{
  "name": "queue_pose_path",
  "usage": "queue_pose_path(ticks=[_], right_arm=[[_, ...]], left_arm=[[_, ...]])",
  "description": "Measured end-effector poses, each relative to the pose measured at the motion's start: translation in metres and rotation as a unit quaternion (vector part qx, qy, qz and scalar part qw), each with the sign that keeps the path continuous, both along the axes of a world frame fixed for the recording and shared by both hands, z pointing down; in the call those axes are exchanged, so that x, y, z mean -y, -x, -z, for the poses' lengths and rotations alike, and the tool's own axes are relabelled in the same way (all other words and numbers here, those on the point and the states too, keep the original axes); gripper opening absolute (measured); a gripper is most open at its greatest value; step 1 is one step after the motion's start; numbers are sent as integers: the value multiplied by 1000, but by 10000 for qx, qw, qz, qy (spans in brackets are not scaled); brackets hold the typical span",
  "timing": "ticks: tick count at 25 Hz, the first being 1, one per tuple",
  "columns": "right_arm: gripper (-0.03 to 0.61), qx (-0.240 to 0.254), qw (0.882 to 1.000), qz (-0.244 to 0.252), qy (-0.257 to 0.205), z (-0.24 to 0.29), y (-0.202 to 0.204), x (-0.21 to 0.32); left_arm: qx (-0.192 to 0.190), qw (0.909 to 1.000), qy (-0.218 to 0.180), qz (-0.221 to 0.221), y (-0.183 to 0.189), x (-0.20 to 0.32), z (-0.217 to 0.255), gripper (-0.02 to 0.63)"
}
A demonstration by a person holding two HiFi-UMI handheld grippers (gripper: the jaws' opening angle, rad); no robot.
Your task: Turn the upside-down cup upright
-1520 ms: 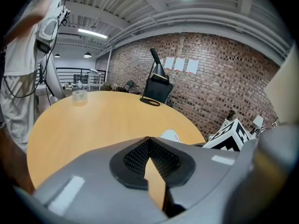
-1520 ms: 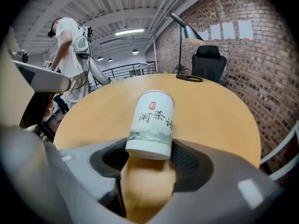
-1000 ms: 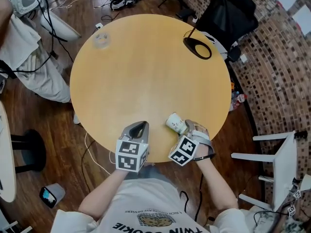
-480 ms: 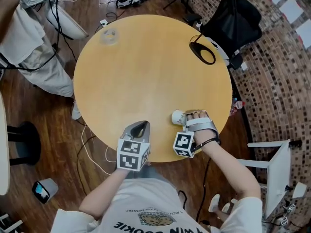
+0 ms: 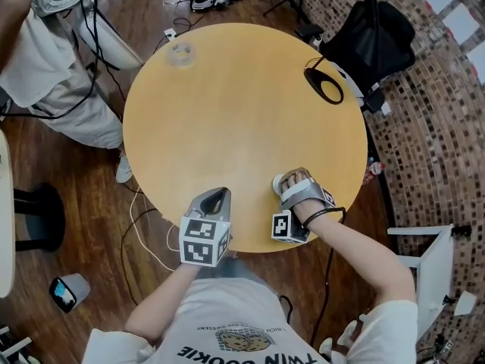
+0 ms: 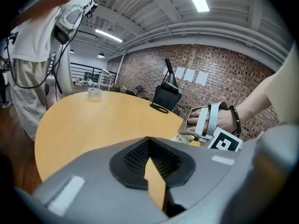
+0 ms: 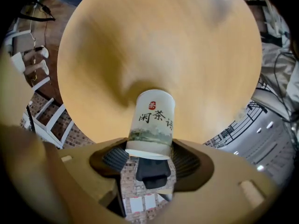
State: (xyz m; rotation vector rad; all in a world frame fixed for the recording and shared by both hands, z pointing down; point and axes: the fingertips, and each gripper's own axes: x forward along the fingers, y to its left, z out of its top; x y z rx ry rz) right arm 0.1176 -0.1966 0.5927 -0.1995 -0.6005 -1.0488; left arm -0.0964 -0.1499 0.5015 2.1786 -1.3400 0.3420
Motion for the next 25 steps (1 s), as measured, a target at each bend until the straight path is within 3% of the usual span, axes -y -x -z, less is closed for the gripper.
queue_pose_path(ticks=[4, 14, 20, 25], right_arm=[[284, -173, 9995, -228, 123, 8, 8, -8], [339, 474, 9985, -262, 88, 2, 26, -8], [339, 1430, 9877, -633, 84, 33, 36, -11], [339, 2520, 9606, -1171, -11, 61, 45, -17]], left_arm=[[-17, 10000, 13, 43, 5, 0, -2, 3], [8, 10000, -6, 76, 11, -1, -2, 3], [35, 10000, -18, -27, 1, 0, 4, 3], [66, 9997, -83, -217, -17, 4, 10, 3]])
